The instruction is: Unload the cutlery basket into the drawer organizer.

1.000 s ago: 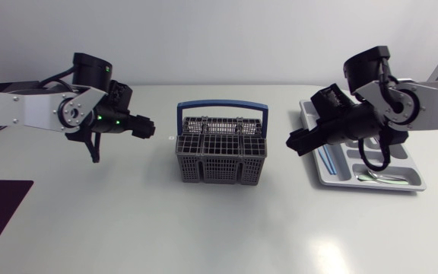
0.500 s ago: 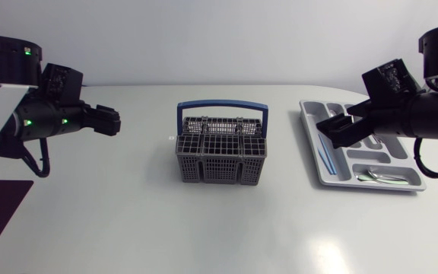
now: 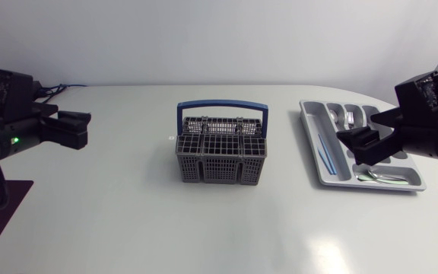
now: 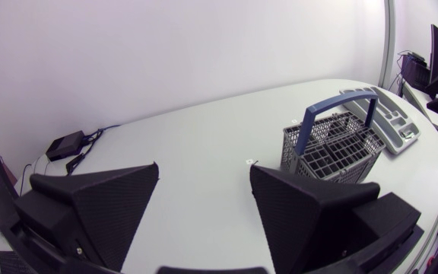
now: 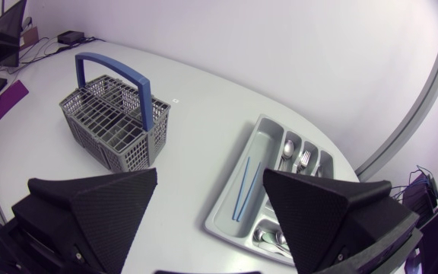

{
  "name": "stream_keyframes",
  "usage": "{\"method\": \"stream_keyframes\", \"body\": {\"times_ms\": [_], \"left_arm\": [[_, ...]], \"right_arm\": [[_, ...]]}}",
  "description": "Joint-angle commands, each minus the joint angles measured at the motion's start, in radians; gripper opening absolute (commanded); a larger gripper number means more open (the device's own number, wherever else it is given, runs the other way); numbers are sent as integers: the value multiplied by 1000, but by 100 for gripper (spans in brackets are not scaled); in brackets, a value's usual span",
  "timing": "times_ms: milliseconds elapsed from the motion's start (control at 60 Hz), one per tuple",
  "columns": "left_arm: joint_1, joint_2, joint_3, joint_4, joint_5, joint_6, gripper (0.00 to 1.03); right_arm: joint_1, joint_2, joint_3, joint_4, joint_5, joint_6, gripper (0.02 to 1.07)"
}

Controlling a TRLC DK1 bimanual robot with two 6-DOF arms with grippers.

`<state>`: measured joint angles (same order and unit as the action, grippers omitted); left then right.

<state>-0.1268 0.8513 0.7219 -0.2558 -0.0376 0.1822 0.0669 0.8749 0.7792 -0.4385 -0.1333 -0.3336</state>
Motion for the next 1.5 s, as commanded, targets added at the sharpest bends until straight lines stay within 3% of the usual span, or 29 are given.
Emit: {"method": "stream_keyframes", "body": {"times_ms": [0,217,850,1483], "left_arm": [[10,-60,-42,-16,4,20,99],[23,-173,-85,-43,4,22,99],[47,-436,-223,-56,4,30,98],[104,-734,-582,168,28,-123,98]], "right_arm": [[-12,-51,-37,21,1,38,102],[-12,-231,-150,133,67,59,102],[-15,-514,-397,282,199,24,102],[-52,-773,-672,394,152,246,102]]}}
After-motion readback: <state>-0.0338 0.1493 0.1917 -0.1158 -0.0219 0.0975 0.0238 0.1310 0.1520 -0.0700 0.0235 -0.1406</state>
